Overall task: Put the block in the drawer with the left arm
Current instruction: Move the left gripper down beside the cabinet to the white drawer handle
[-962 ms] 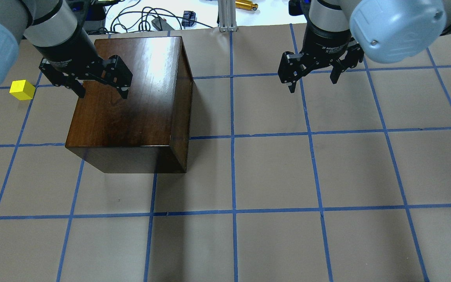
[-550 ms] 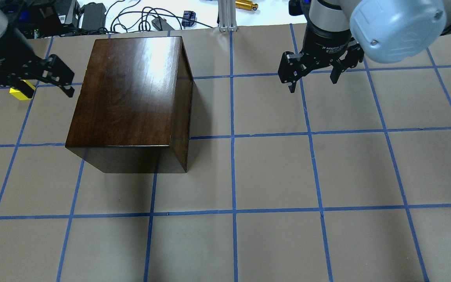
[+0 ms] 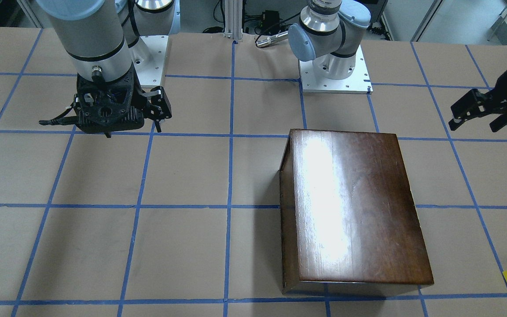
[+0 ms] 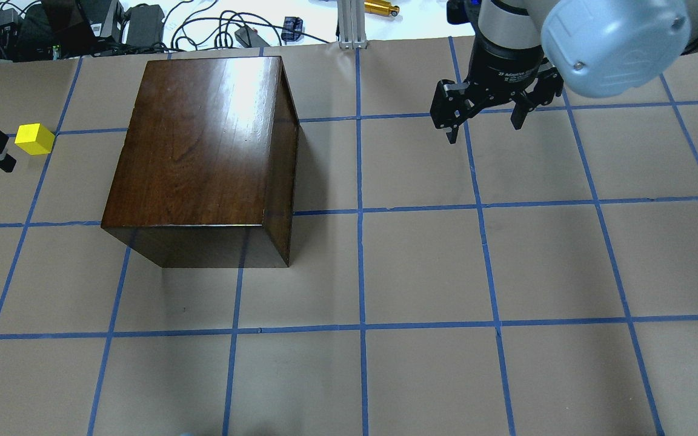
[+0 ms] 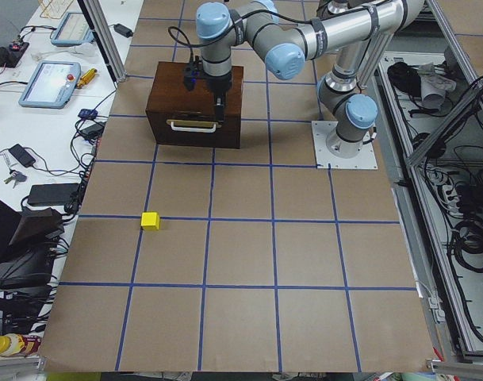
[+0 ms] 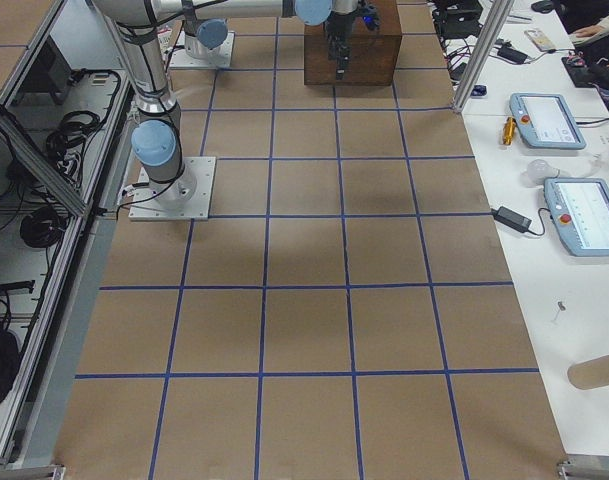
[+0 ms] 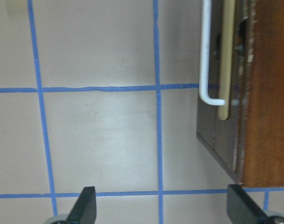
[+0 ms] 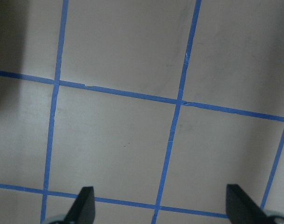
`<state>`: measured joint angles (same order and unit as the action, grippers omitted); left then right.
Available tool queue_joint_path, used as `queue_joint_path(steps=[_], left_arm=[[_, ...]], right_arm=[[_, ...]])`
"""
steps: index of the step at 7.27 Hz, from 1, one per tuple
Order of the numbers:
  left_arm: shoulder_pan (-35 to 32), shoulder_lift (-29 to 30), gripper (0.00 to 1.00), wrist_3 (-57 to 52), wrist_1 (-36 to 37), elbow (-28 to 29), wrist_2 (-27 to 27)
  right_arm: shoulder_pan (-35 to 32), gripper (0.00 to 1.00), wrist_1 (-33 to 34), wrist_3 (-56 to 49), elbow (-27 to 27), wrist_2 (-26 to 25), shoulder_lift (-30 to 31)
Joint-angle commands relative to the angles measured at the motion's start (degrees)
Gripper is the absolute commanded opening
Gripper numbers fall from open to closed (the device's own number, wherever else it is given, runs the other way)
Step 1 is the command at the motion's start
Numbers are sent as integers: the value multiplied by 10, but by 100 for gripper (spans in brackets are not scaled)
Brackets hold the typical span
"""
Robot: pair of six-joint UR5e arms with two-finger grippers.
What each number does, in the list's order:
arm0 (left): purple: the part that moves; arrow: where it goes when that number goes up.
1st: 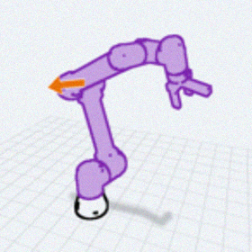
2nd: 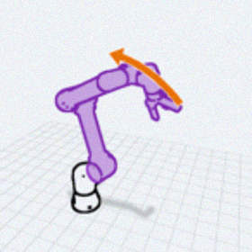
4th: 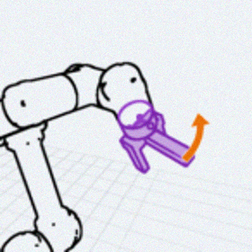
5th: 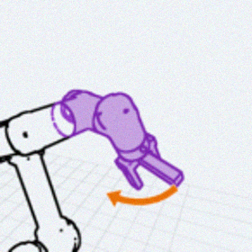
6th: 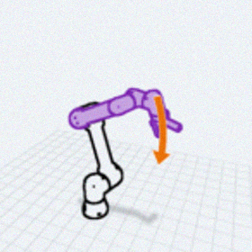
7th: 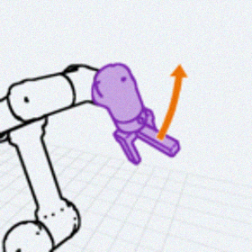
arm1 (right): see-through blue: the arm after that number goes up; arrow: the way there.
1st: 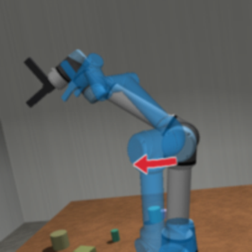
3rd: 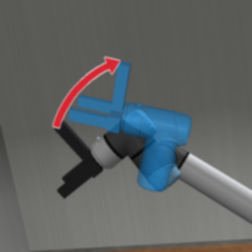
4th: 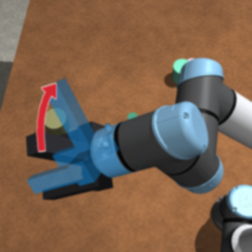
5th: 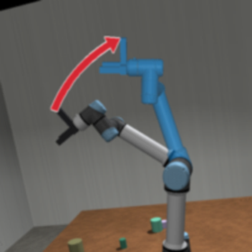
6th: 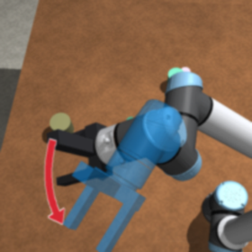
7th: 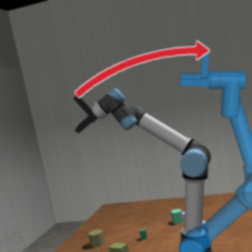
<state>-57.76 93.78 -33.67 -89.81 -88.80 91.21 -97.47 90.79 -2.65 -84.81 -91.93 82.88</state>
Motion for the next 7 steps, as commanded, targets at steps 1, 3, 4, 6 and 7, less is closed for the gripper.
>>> queue_joint_path(steps=[1,3,4,6,7], left_arm=[[11,31,100,-17,29,3,-8],[10,88,100,-48,31,4,-56],[10,111,100,-83,37,10,-85],[7,148,100,-97,39,21,-165],[7,166,100,-96,40,26,-190]], right_arm=[[0,100,0,-1,0,0,0],[0,100,0,-1,0,0,0],[0,100,0,0,0,0,0],[0,100,0,0,0,0,0],[0,100,0,0,0,0,0]])
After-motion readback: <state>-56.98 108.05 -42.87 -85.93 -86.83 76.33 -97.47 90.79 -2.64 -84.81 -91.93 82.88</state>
